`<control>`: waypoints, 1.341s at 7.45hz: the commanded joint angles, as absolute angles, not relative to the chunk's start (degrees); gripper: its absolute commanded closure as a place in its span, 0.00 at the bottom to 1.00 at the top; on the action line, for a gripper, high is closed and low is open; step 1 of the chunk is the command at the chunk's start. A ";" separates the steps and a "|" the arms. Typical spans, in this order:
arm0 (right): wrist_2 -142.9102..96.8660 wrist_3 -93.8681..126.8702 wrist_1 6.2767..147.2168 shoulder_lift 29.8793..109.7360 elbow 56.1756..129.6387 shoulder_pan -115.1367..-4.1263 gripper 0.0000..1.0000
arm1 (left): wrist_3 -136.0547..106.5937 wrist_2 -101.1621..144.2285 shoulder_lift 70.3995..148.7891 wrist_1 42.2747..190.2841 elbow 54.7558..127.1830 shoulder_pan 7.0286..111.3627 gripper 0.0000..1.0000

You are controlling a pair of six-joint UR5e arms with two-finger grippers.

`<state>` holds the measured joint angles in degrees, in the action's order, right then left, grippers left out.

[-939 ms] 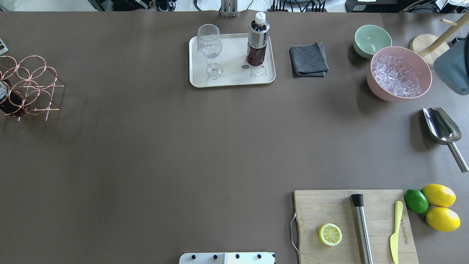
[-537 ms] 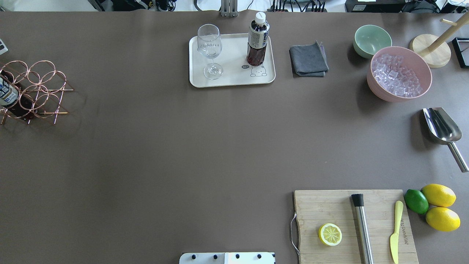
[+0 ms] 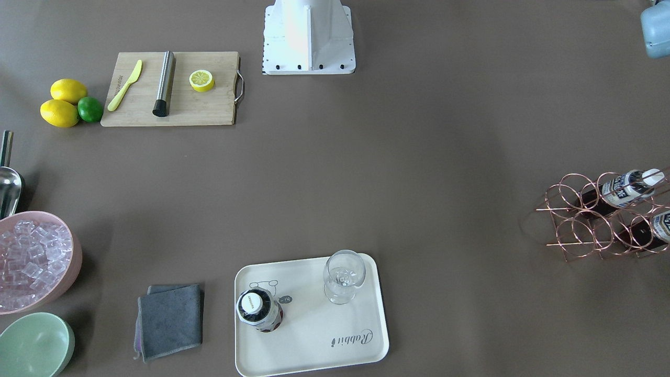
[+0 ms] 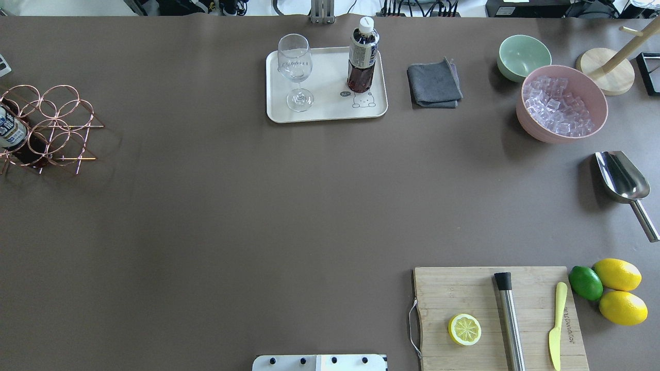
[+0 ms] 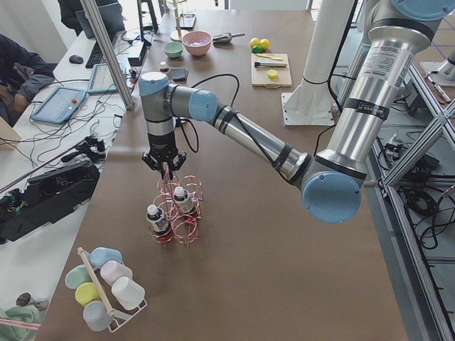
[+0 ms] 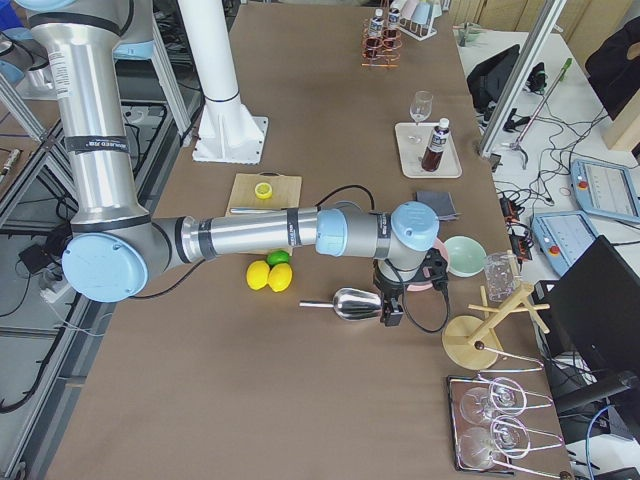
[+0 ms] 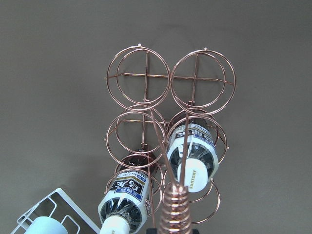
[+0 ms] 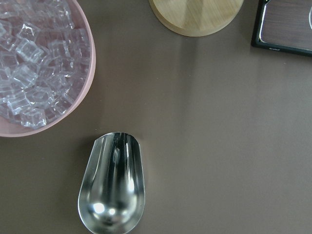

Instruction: Take tea from basket to plate

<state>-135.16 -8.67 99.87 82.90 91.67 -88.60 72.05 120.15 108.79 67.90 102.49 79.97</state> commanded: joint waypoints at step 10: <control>-134.12 -6.94 96.59 88.76 92.02 -89.91 0.00 | 72.25 120.93 106.97 67.50 103.97 80.86 0.02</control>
